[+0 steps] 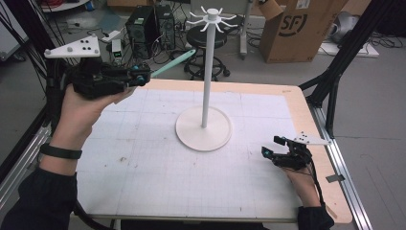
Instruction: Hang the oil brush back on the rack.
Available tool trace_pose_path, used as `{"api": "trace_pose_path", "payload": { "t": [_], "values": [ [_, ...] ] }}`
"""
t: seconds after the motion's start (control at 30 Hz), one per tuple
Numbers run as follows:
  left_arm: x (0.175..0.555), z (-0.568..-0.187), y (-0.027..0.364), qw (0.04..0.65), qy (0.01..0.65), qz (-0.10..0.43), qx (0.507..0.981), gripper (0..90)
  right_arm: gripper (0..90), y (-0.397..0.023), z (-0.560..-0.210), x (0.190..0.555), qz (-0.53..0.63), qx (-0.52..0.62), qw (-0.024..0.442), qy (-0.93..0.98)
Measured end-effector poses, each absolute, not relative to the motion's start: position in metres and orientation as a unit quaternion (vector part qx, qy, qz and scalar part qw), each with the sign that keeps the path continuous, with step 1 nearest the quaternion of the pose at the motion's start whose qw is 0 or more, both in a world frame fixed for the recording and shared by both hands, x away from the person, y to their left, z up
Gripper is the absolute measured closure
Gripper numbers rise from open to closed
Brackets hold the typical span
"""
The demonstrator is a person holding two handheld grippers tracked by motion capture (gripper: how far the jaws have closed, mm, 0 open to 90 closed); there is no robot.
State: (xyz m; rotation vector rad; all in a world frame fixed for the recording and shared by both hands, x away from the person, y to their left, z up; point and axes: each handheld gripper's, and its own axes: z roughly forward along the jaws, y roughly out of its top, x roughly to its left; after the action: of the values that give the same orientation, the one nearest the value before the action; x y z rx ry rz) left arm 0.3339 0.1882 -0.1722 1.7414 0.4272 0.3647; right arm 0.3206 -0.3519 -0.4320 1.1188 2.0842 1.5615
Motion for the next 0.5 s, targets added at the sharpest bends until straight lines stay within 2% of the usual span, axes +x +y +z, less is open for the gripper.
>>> {"api": "trace_pose_path", "payload": {
  "t": [0.5],
  "values": [
    [0.333,-0.145,0.179,0.617,0.171,0.171,0.749,82.2,16.9,-0.352,-0.432,0.320,0.546,0.389,0.151,0.726]
  ]
}}
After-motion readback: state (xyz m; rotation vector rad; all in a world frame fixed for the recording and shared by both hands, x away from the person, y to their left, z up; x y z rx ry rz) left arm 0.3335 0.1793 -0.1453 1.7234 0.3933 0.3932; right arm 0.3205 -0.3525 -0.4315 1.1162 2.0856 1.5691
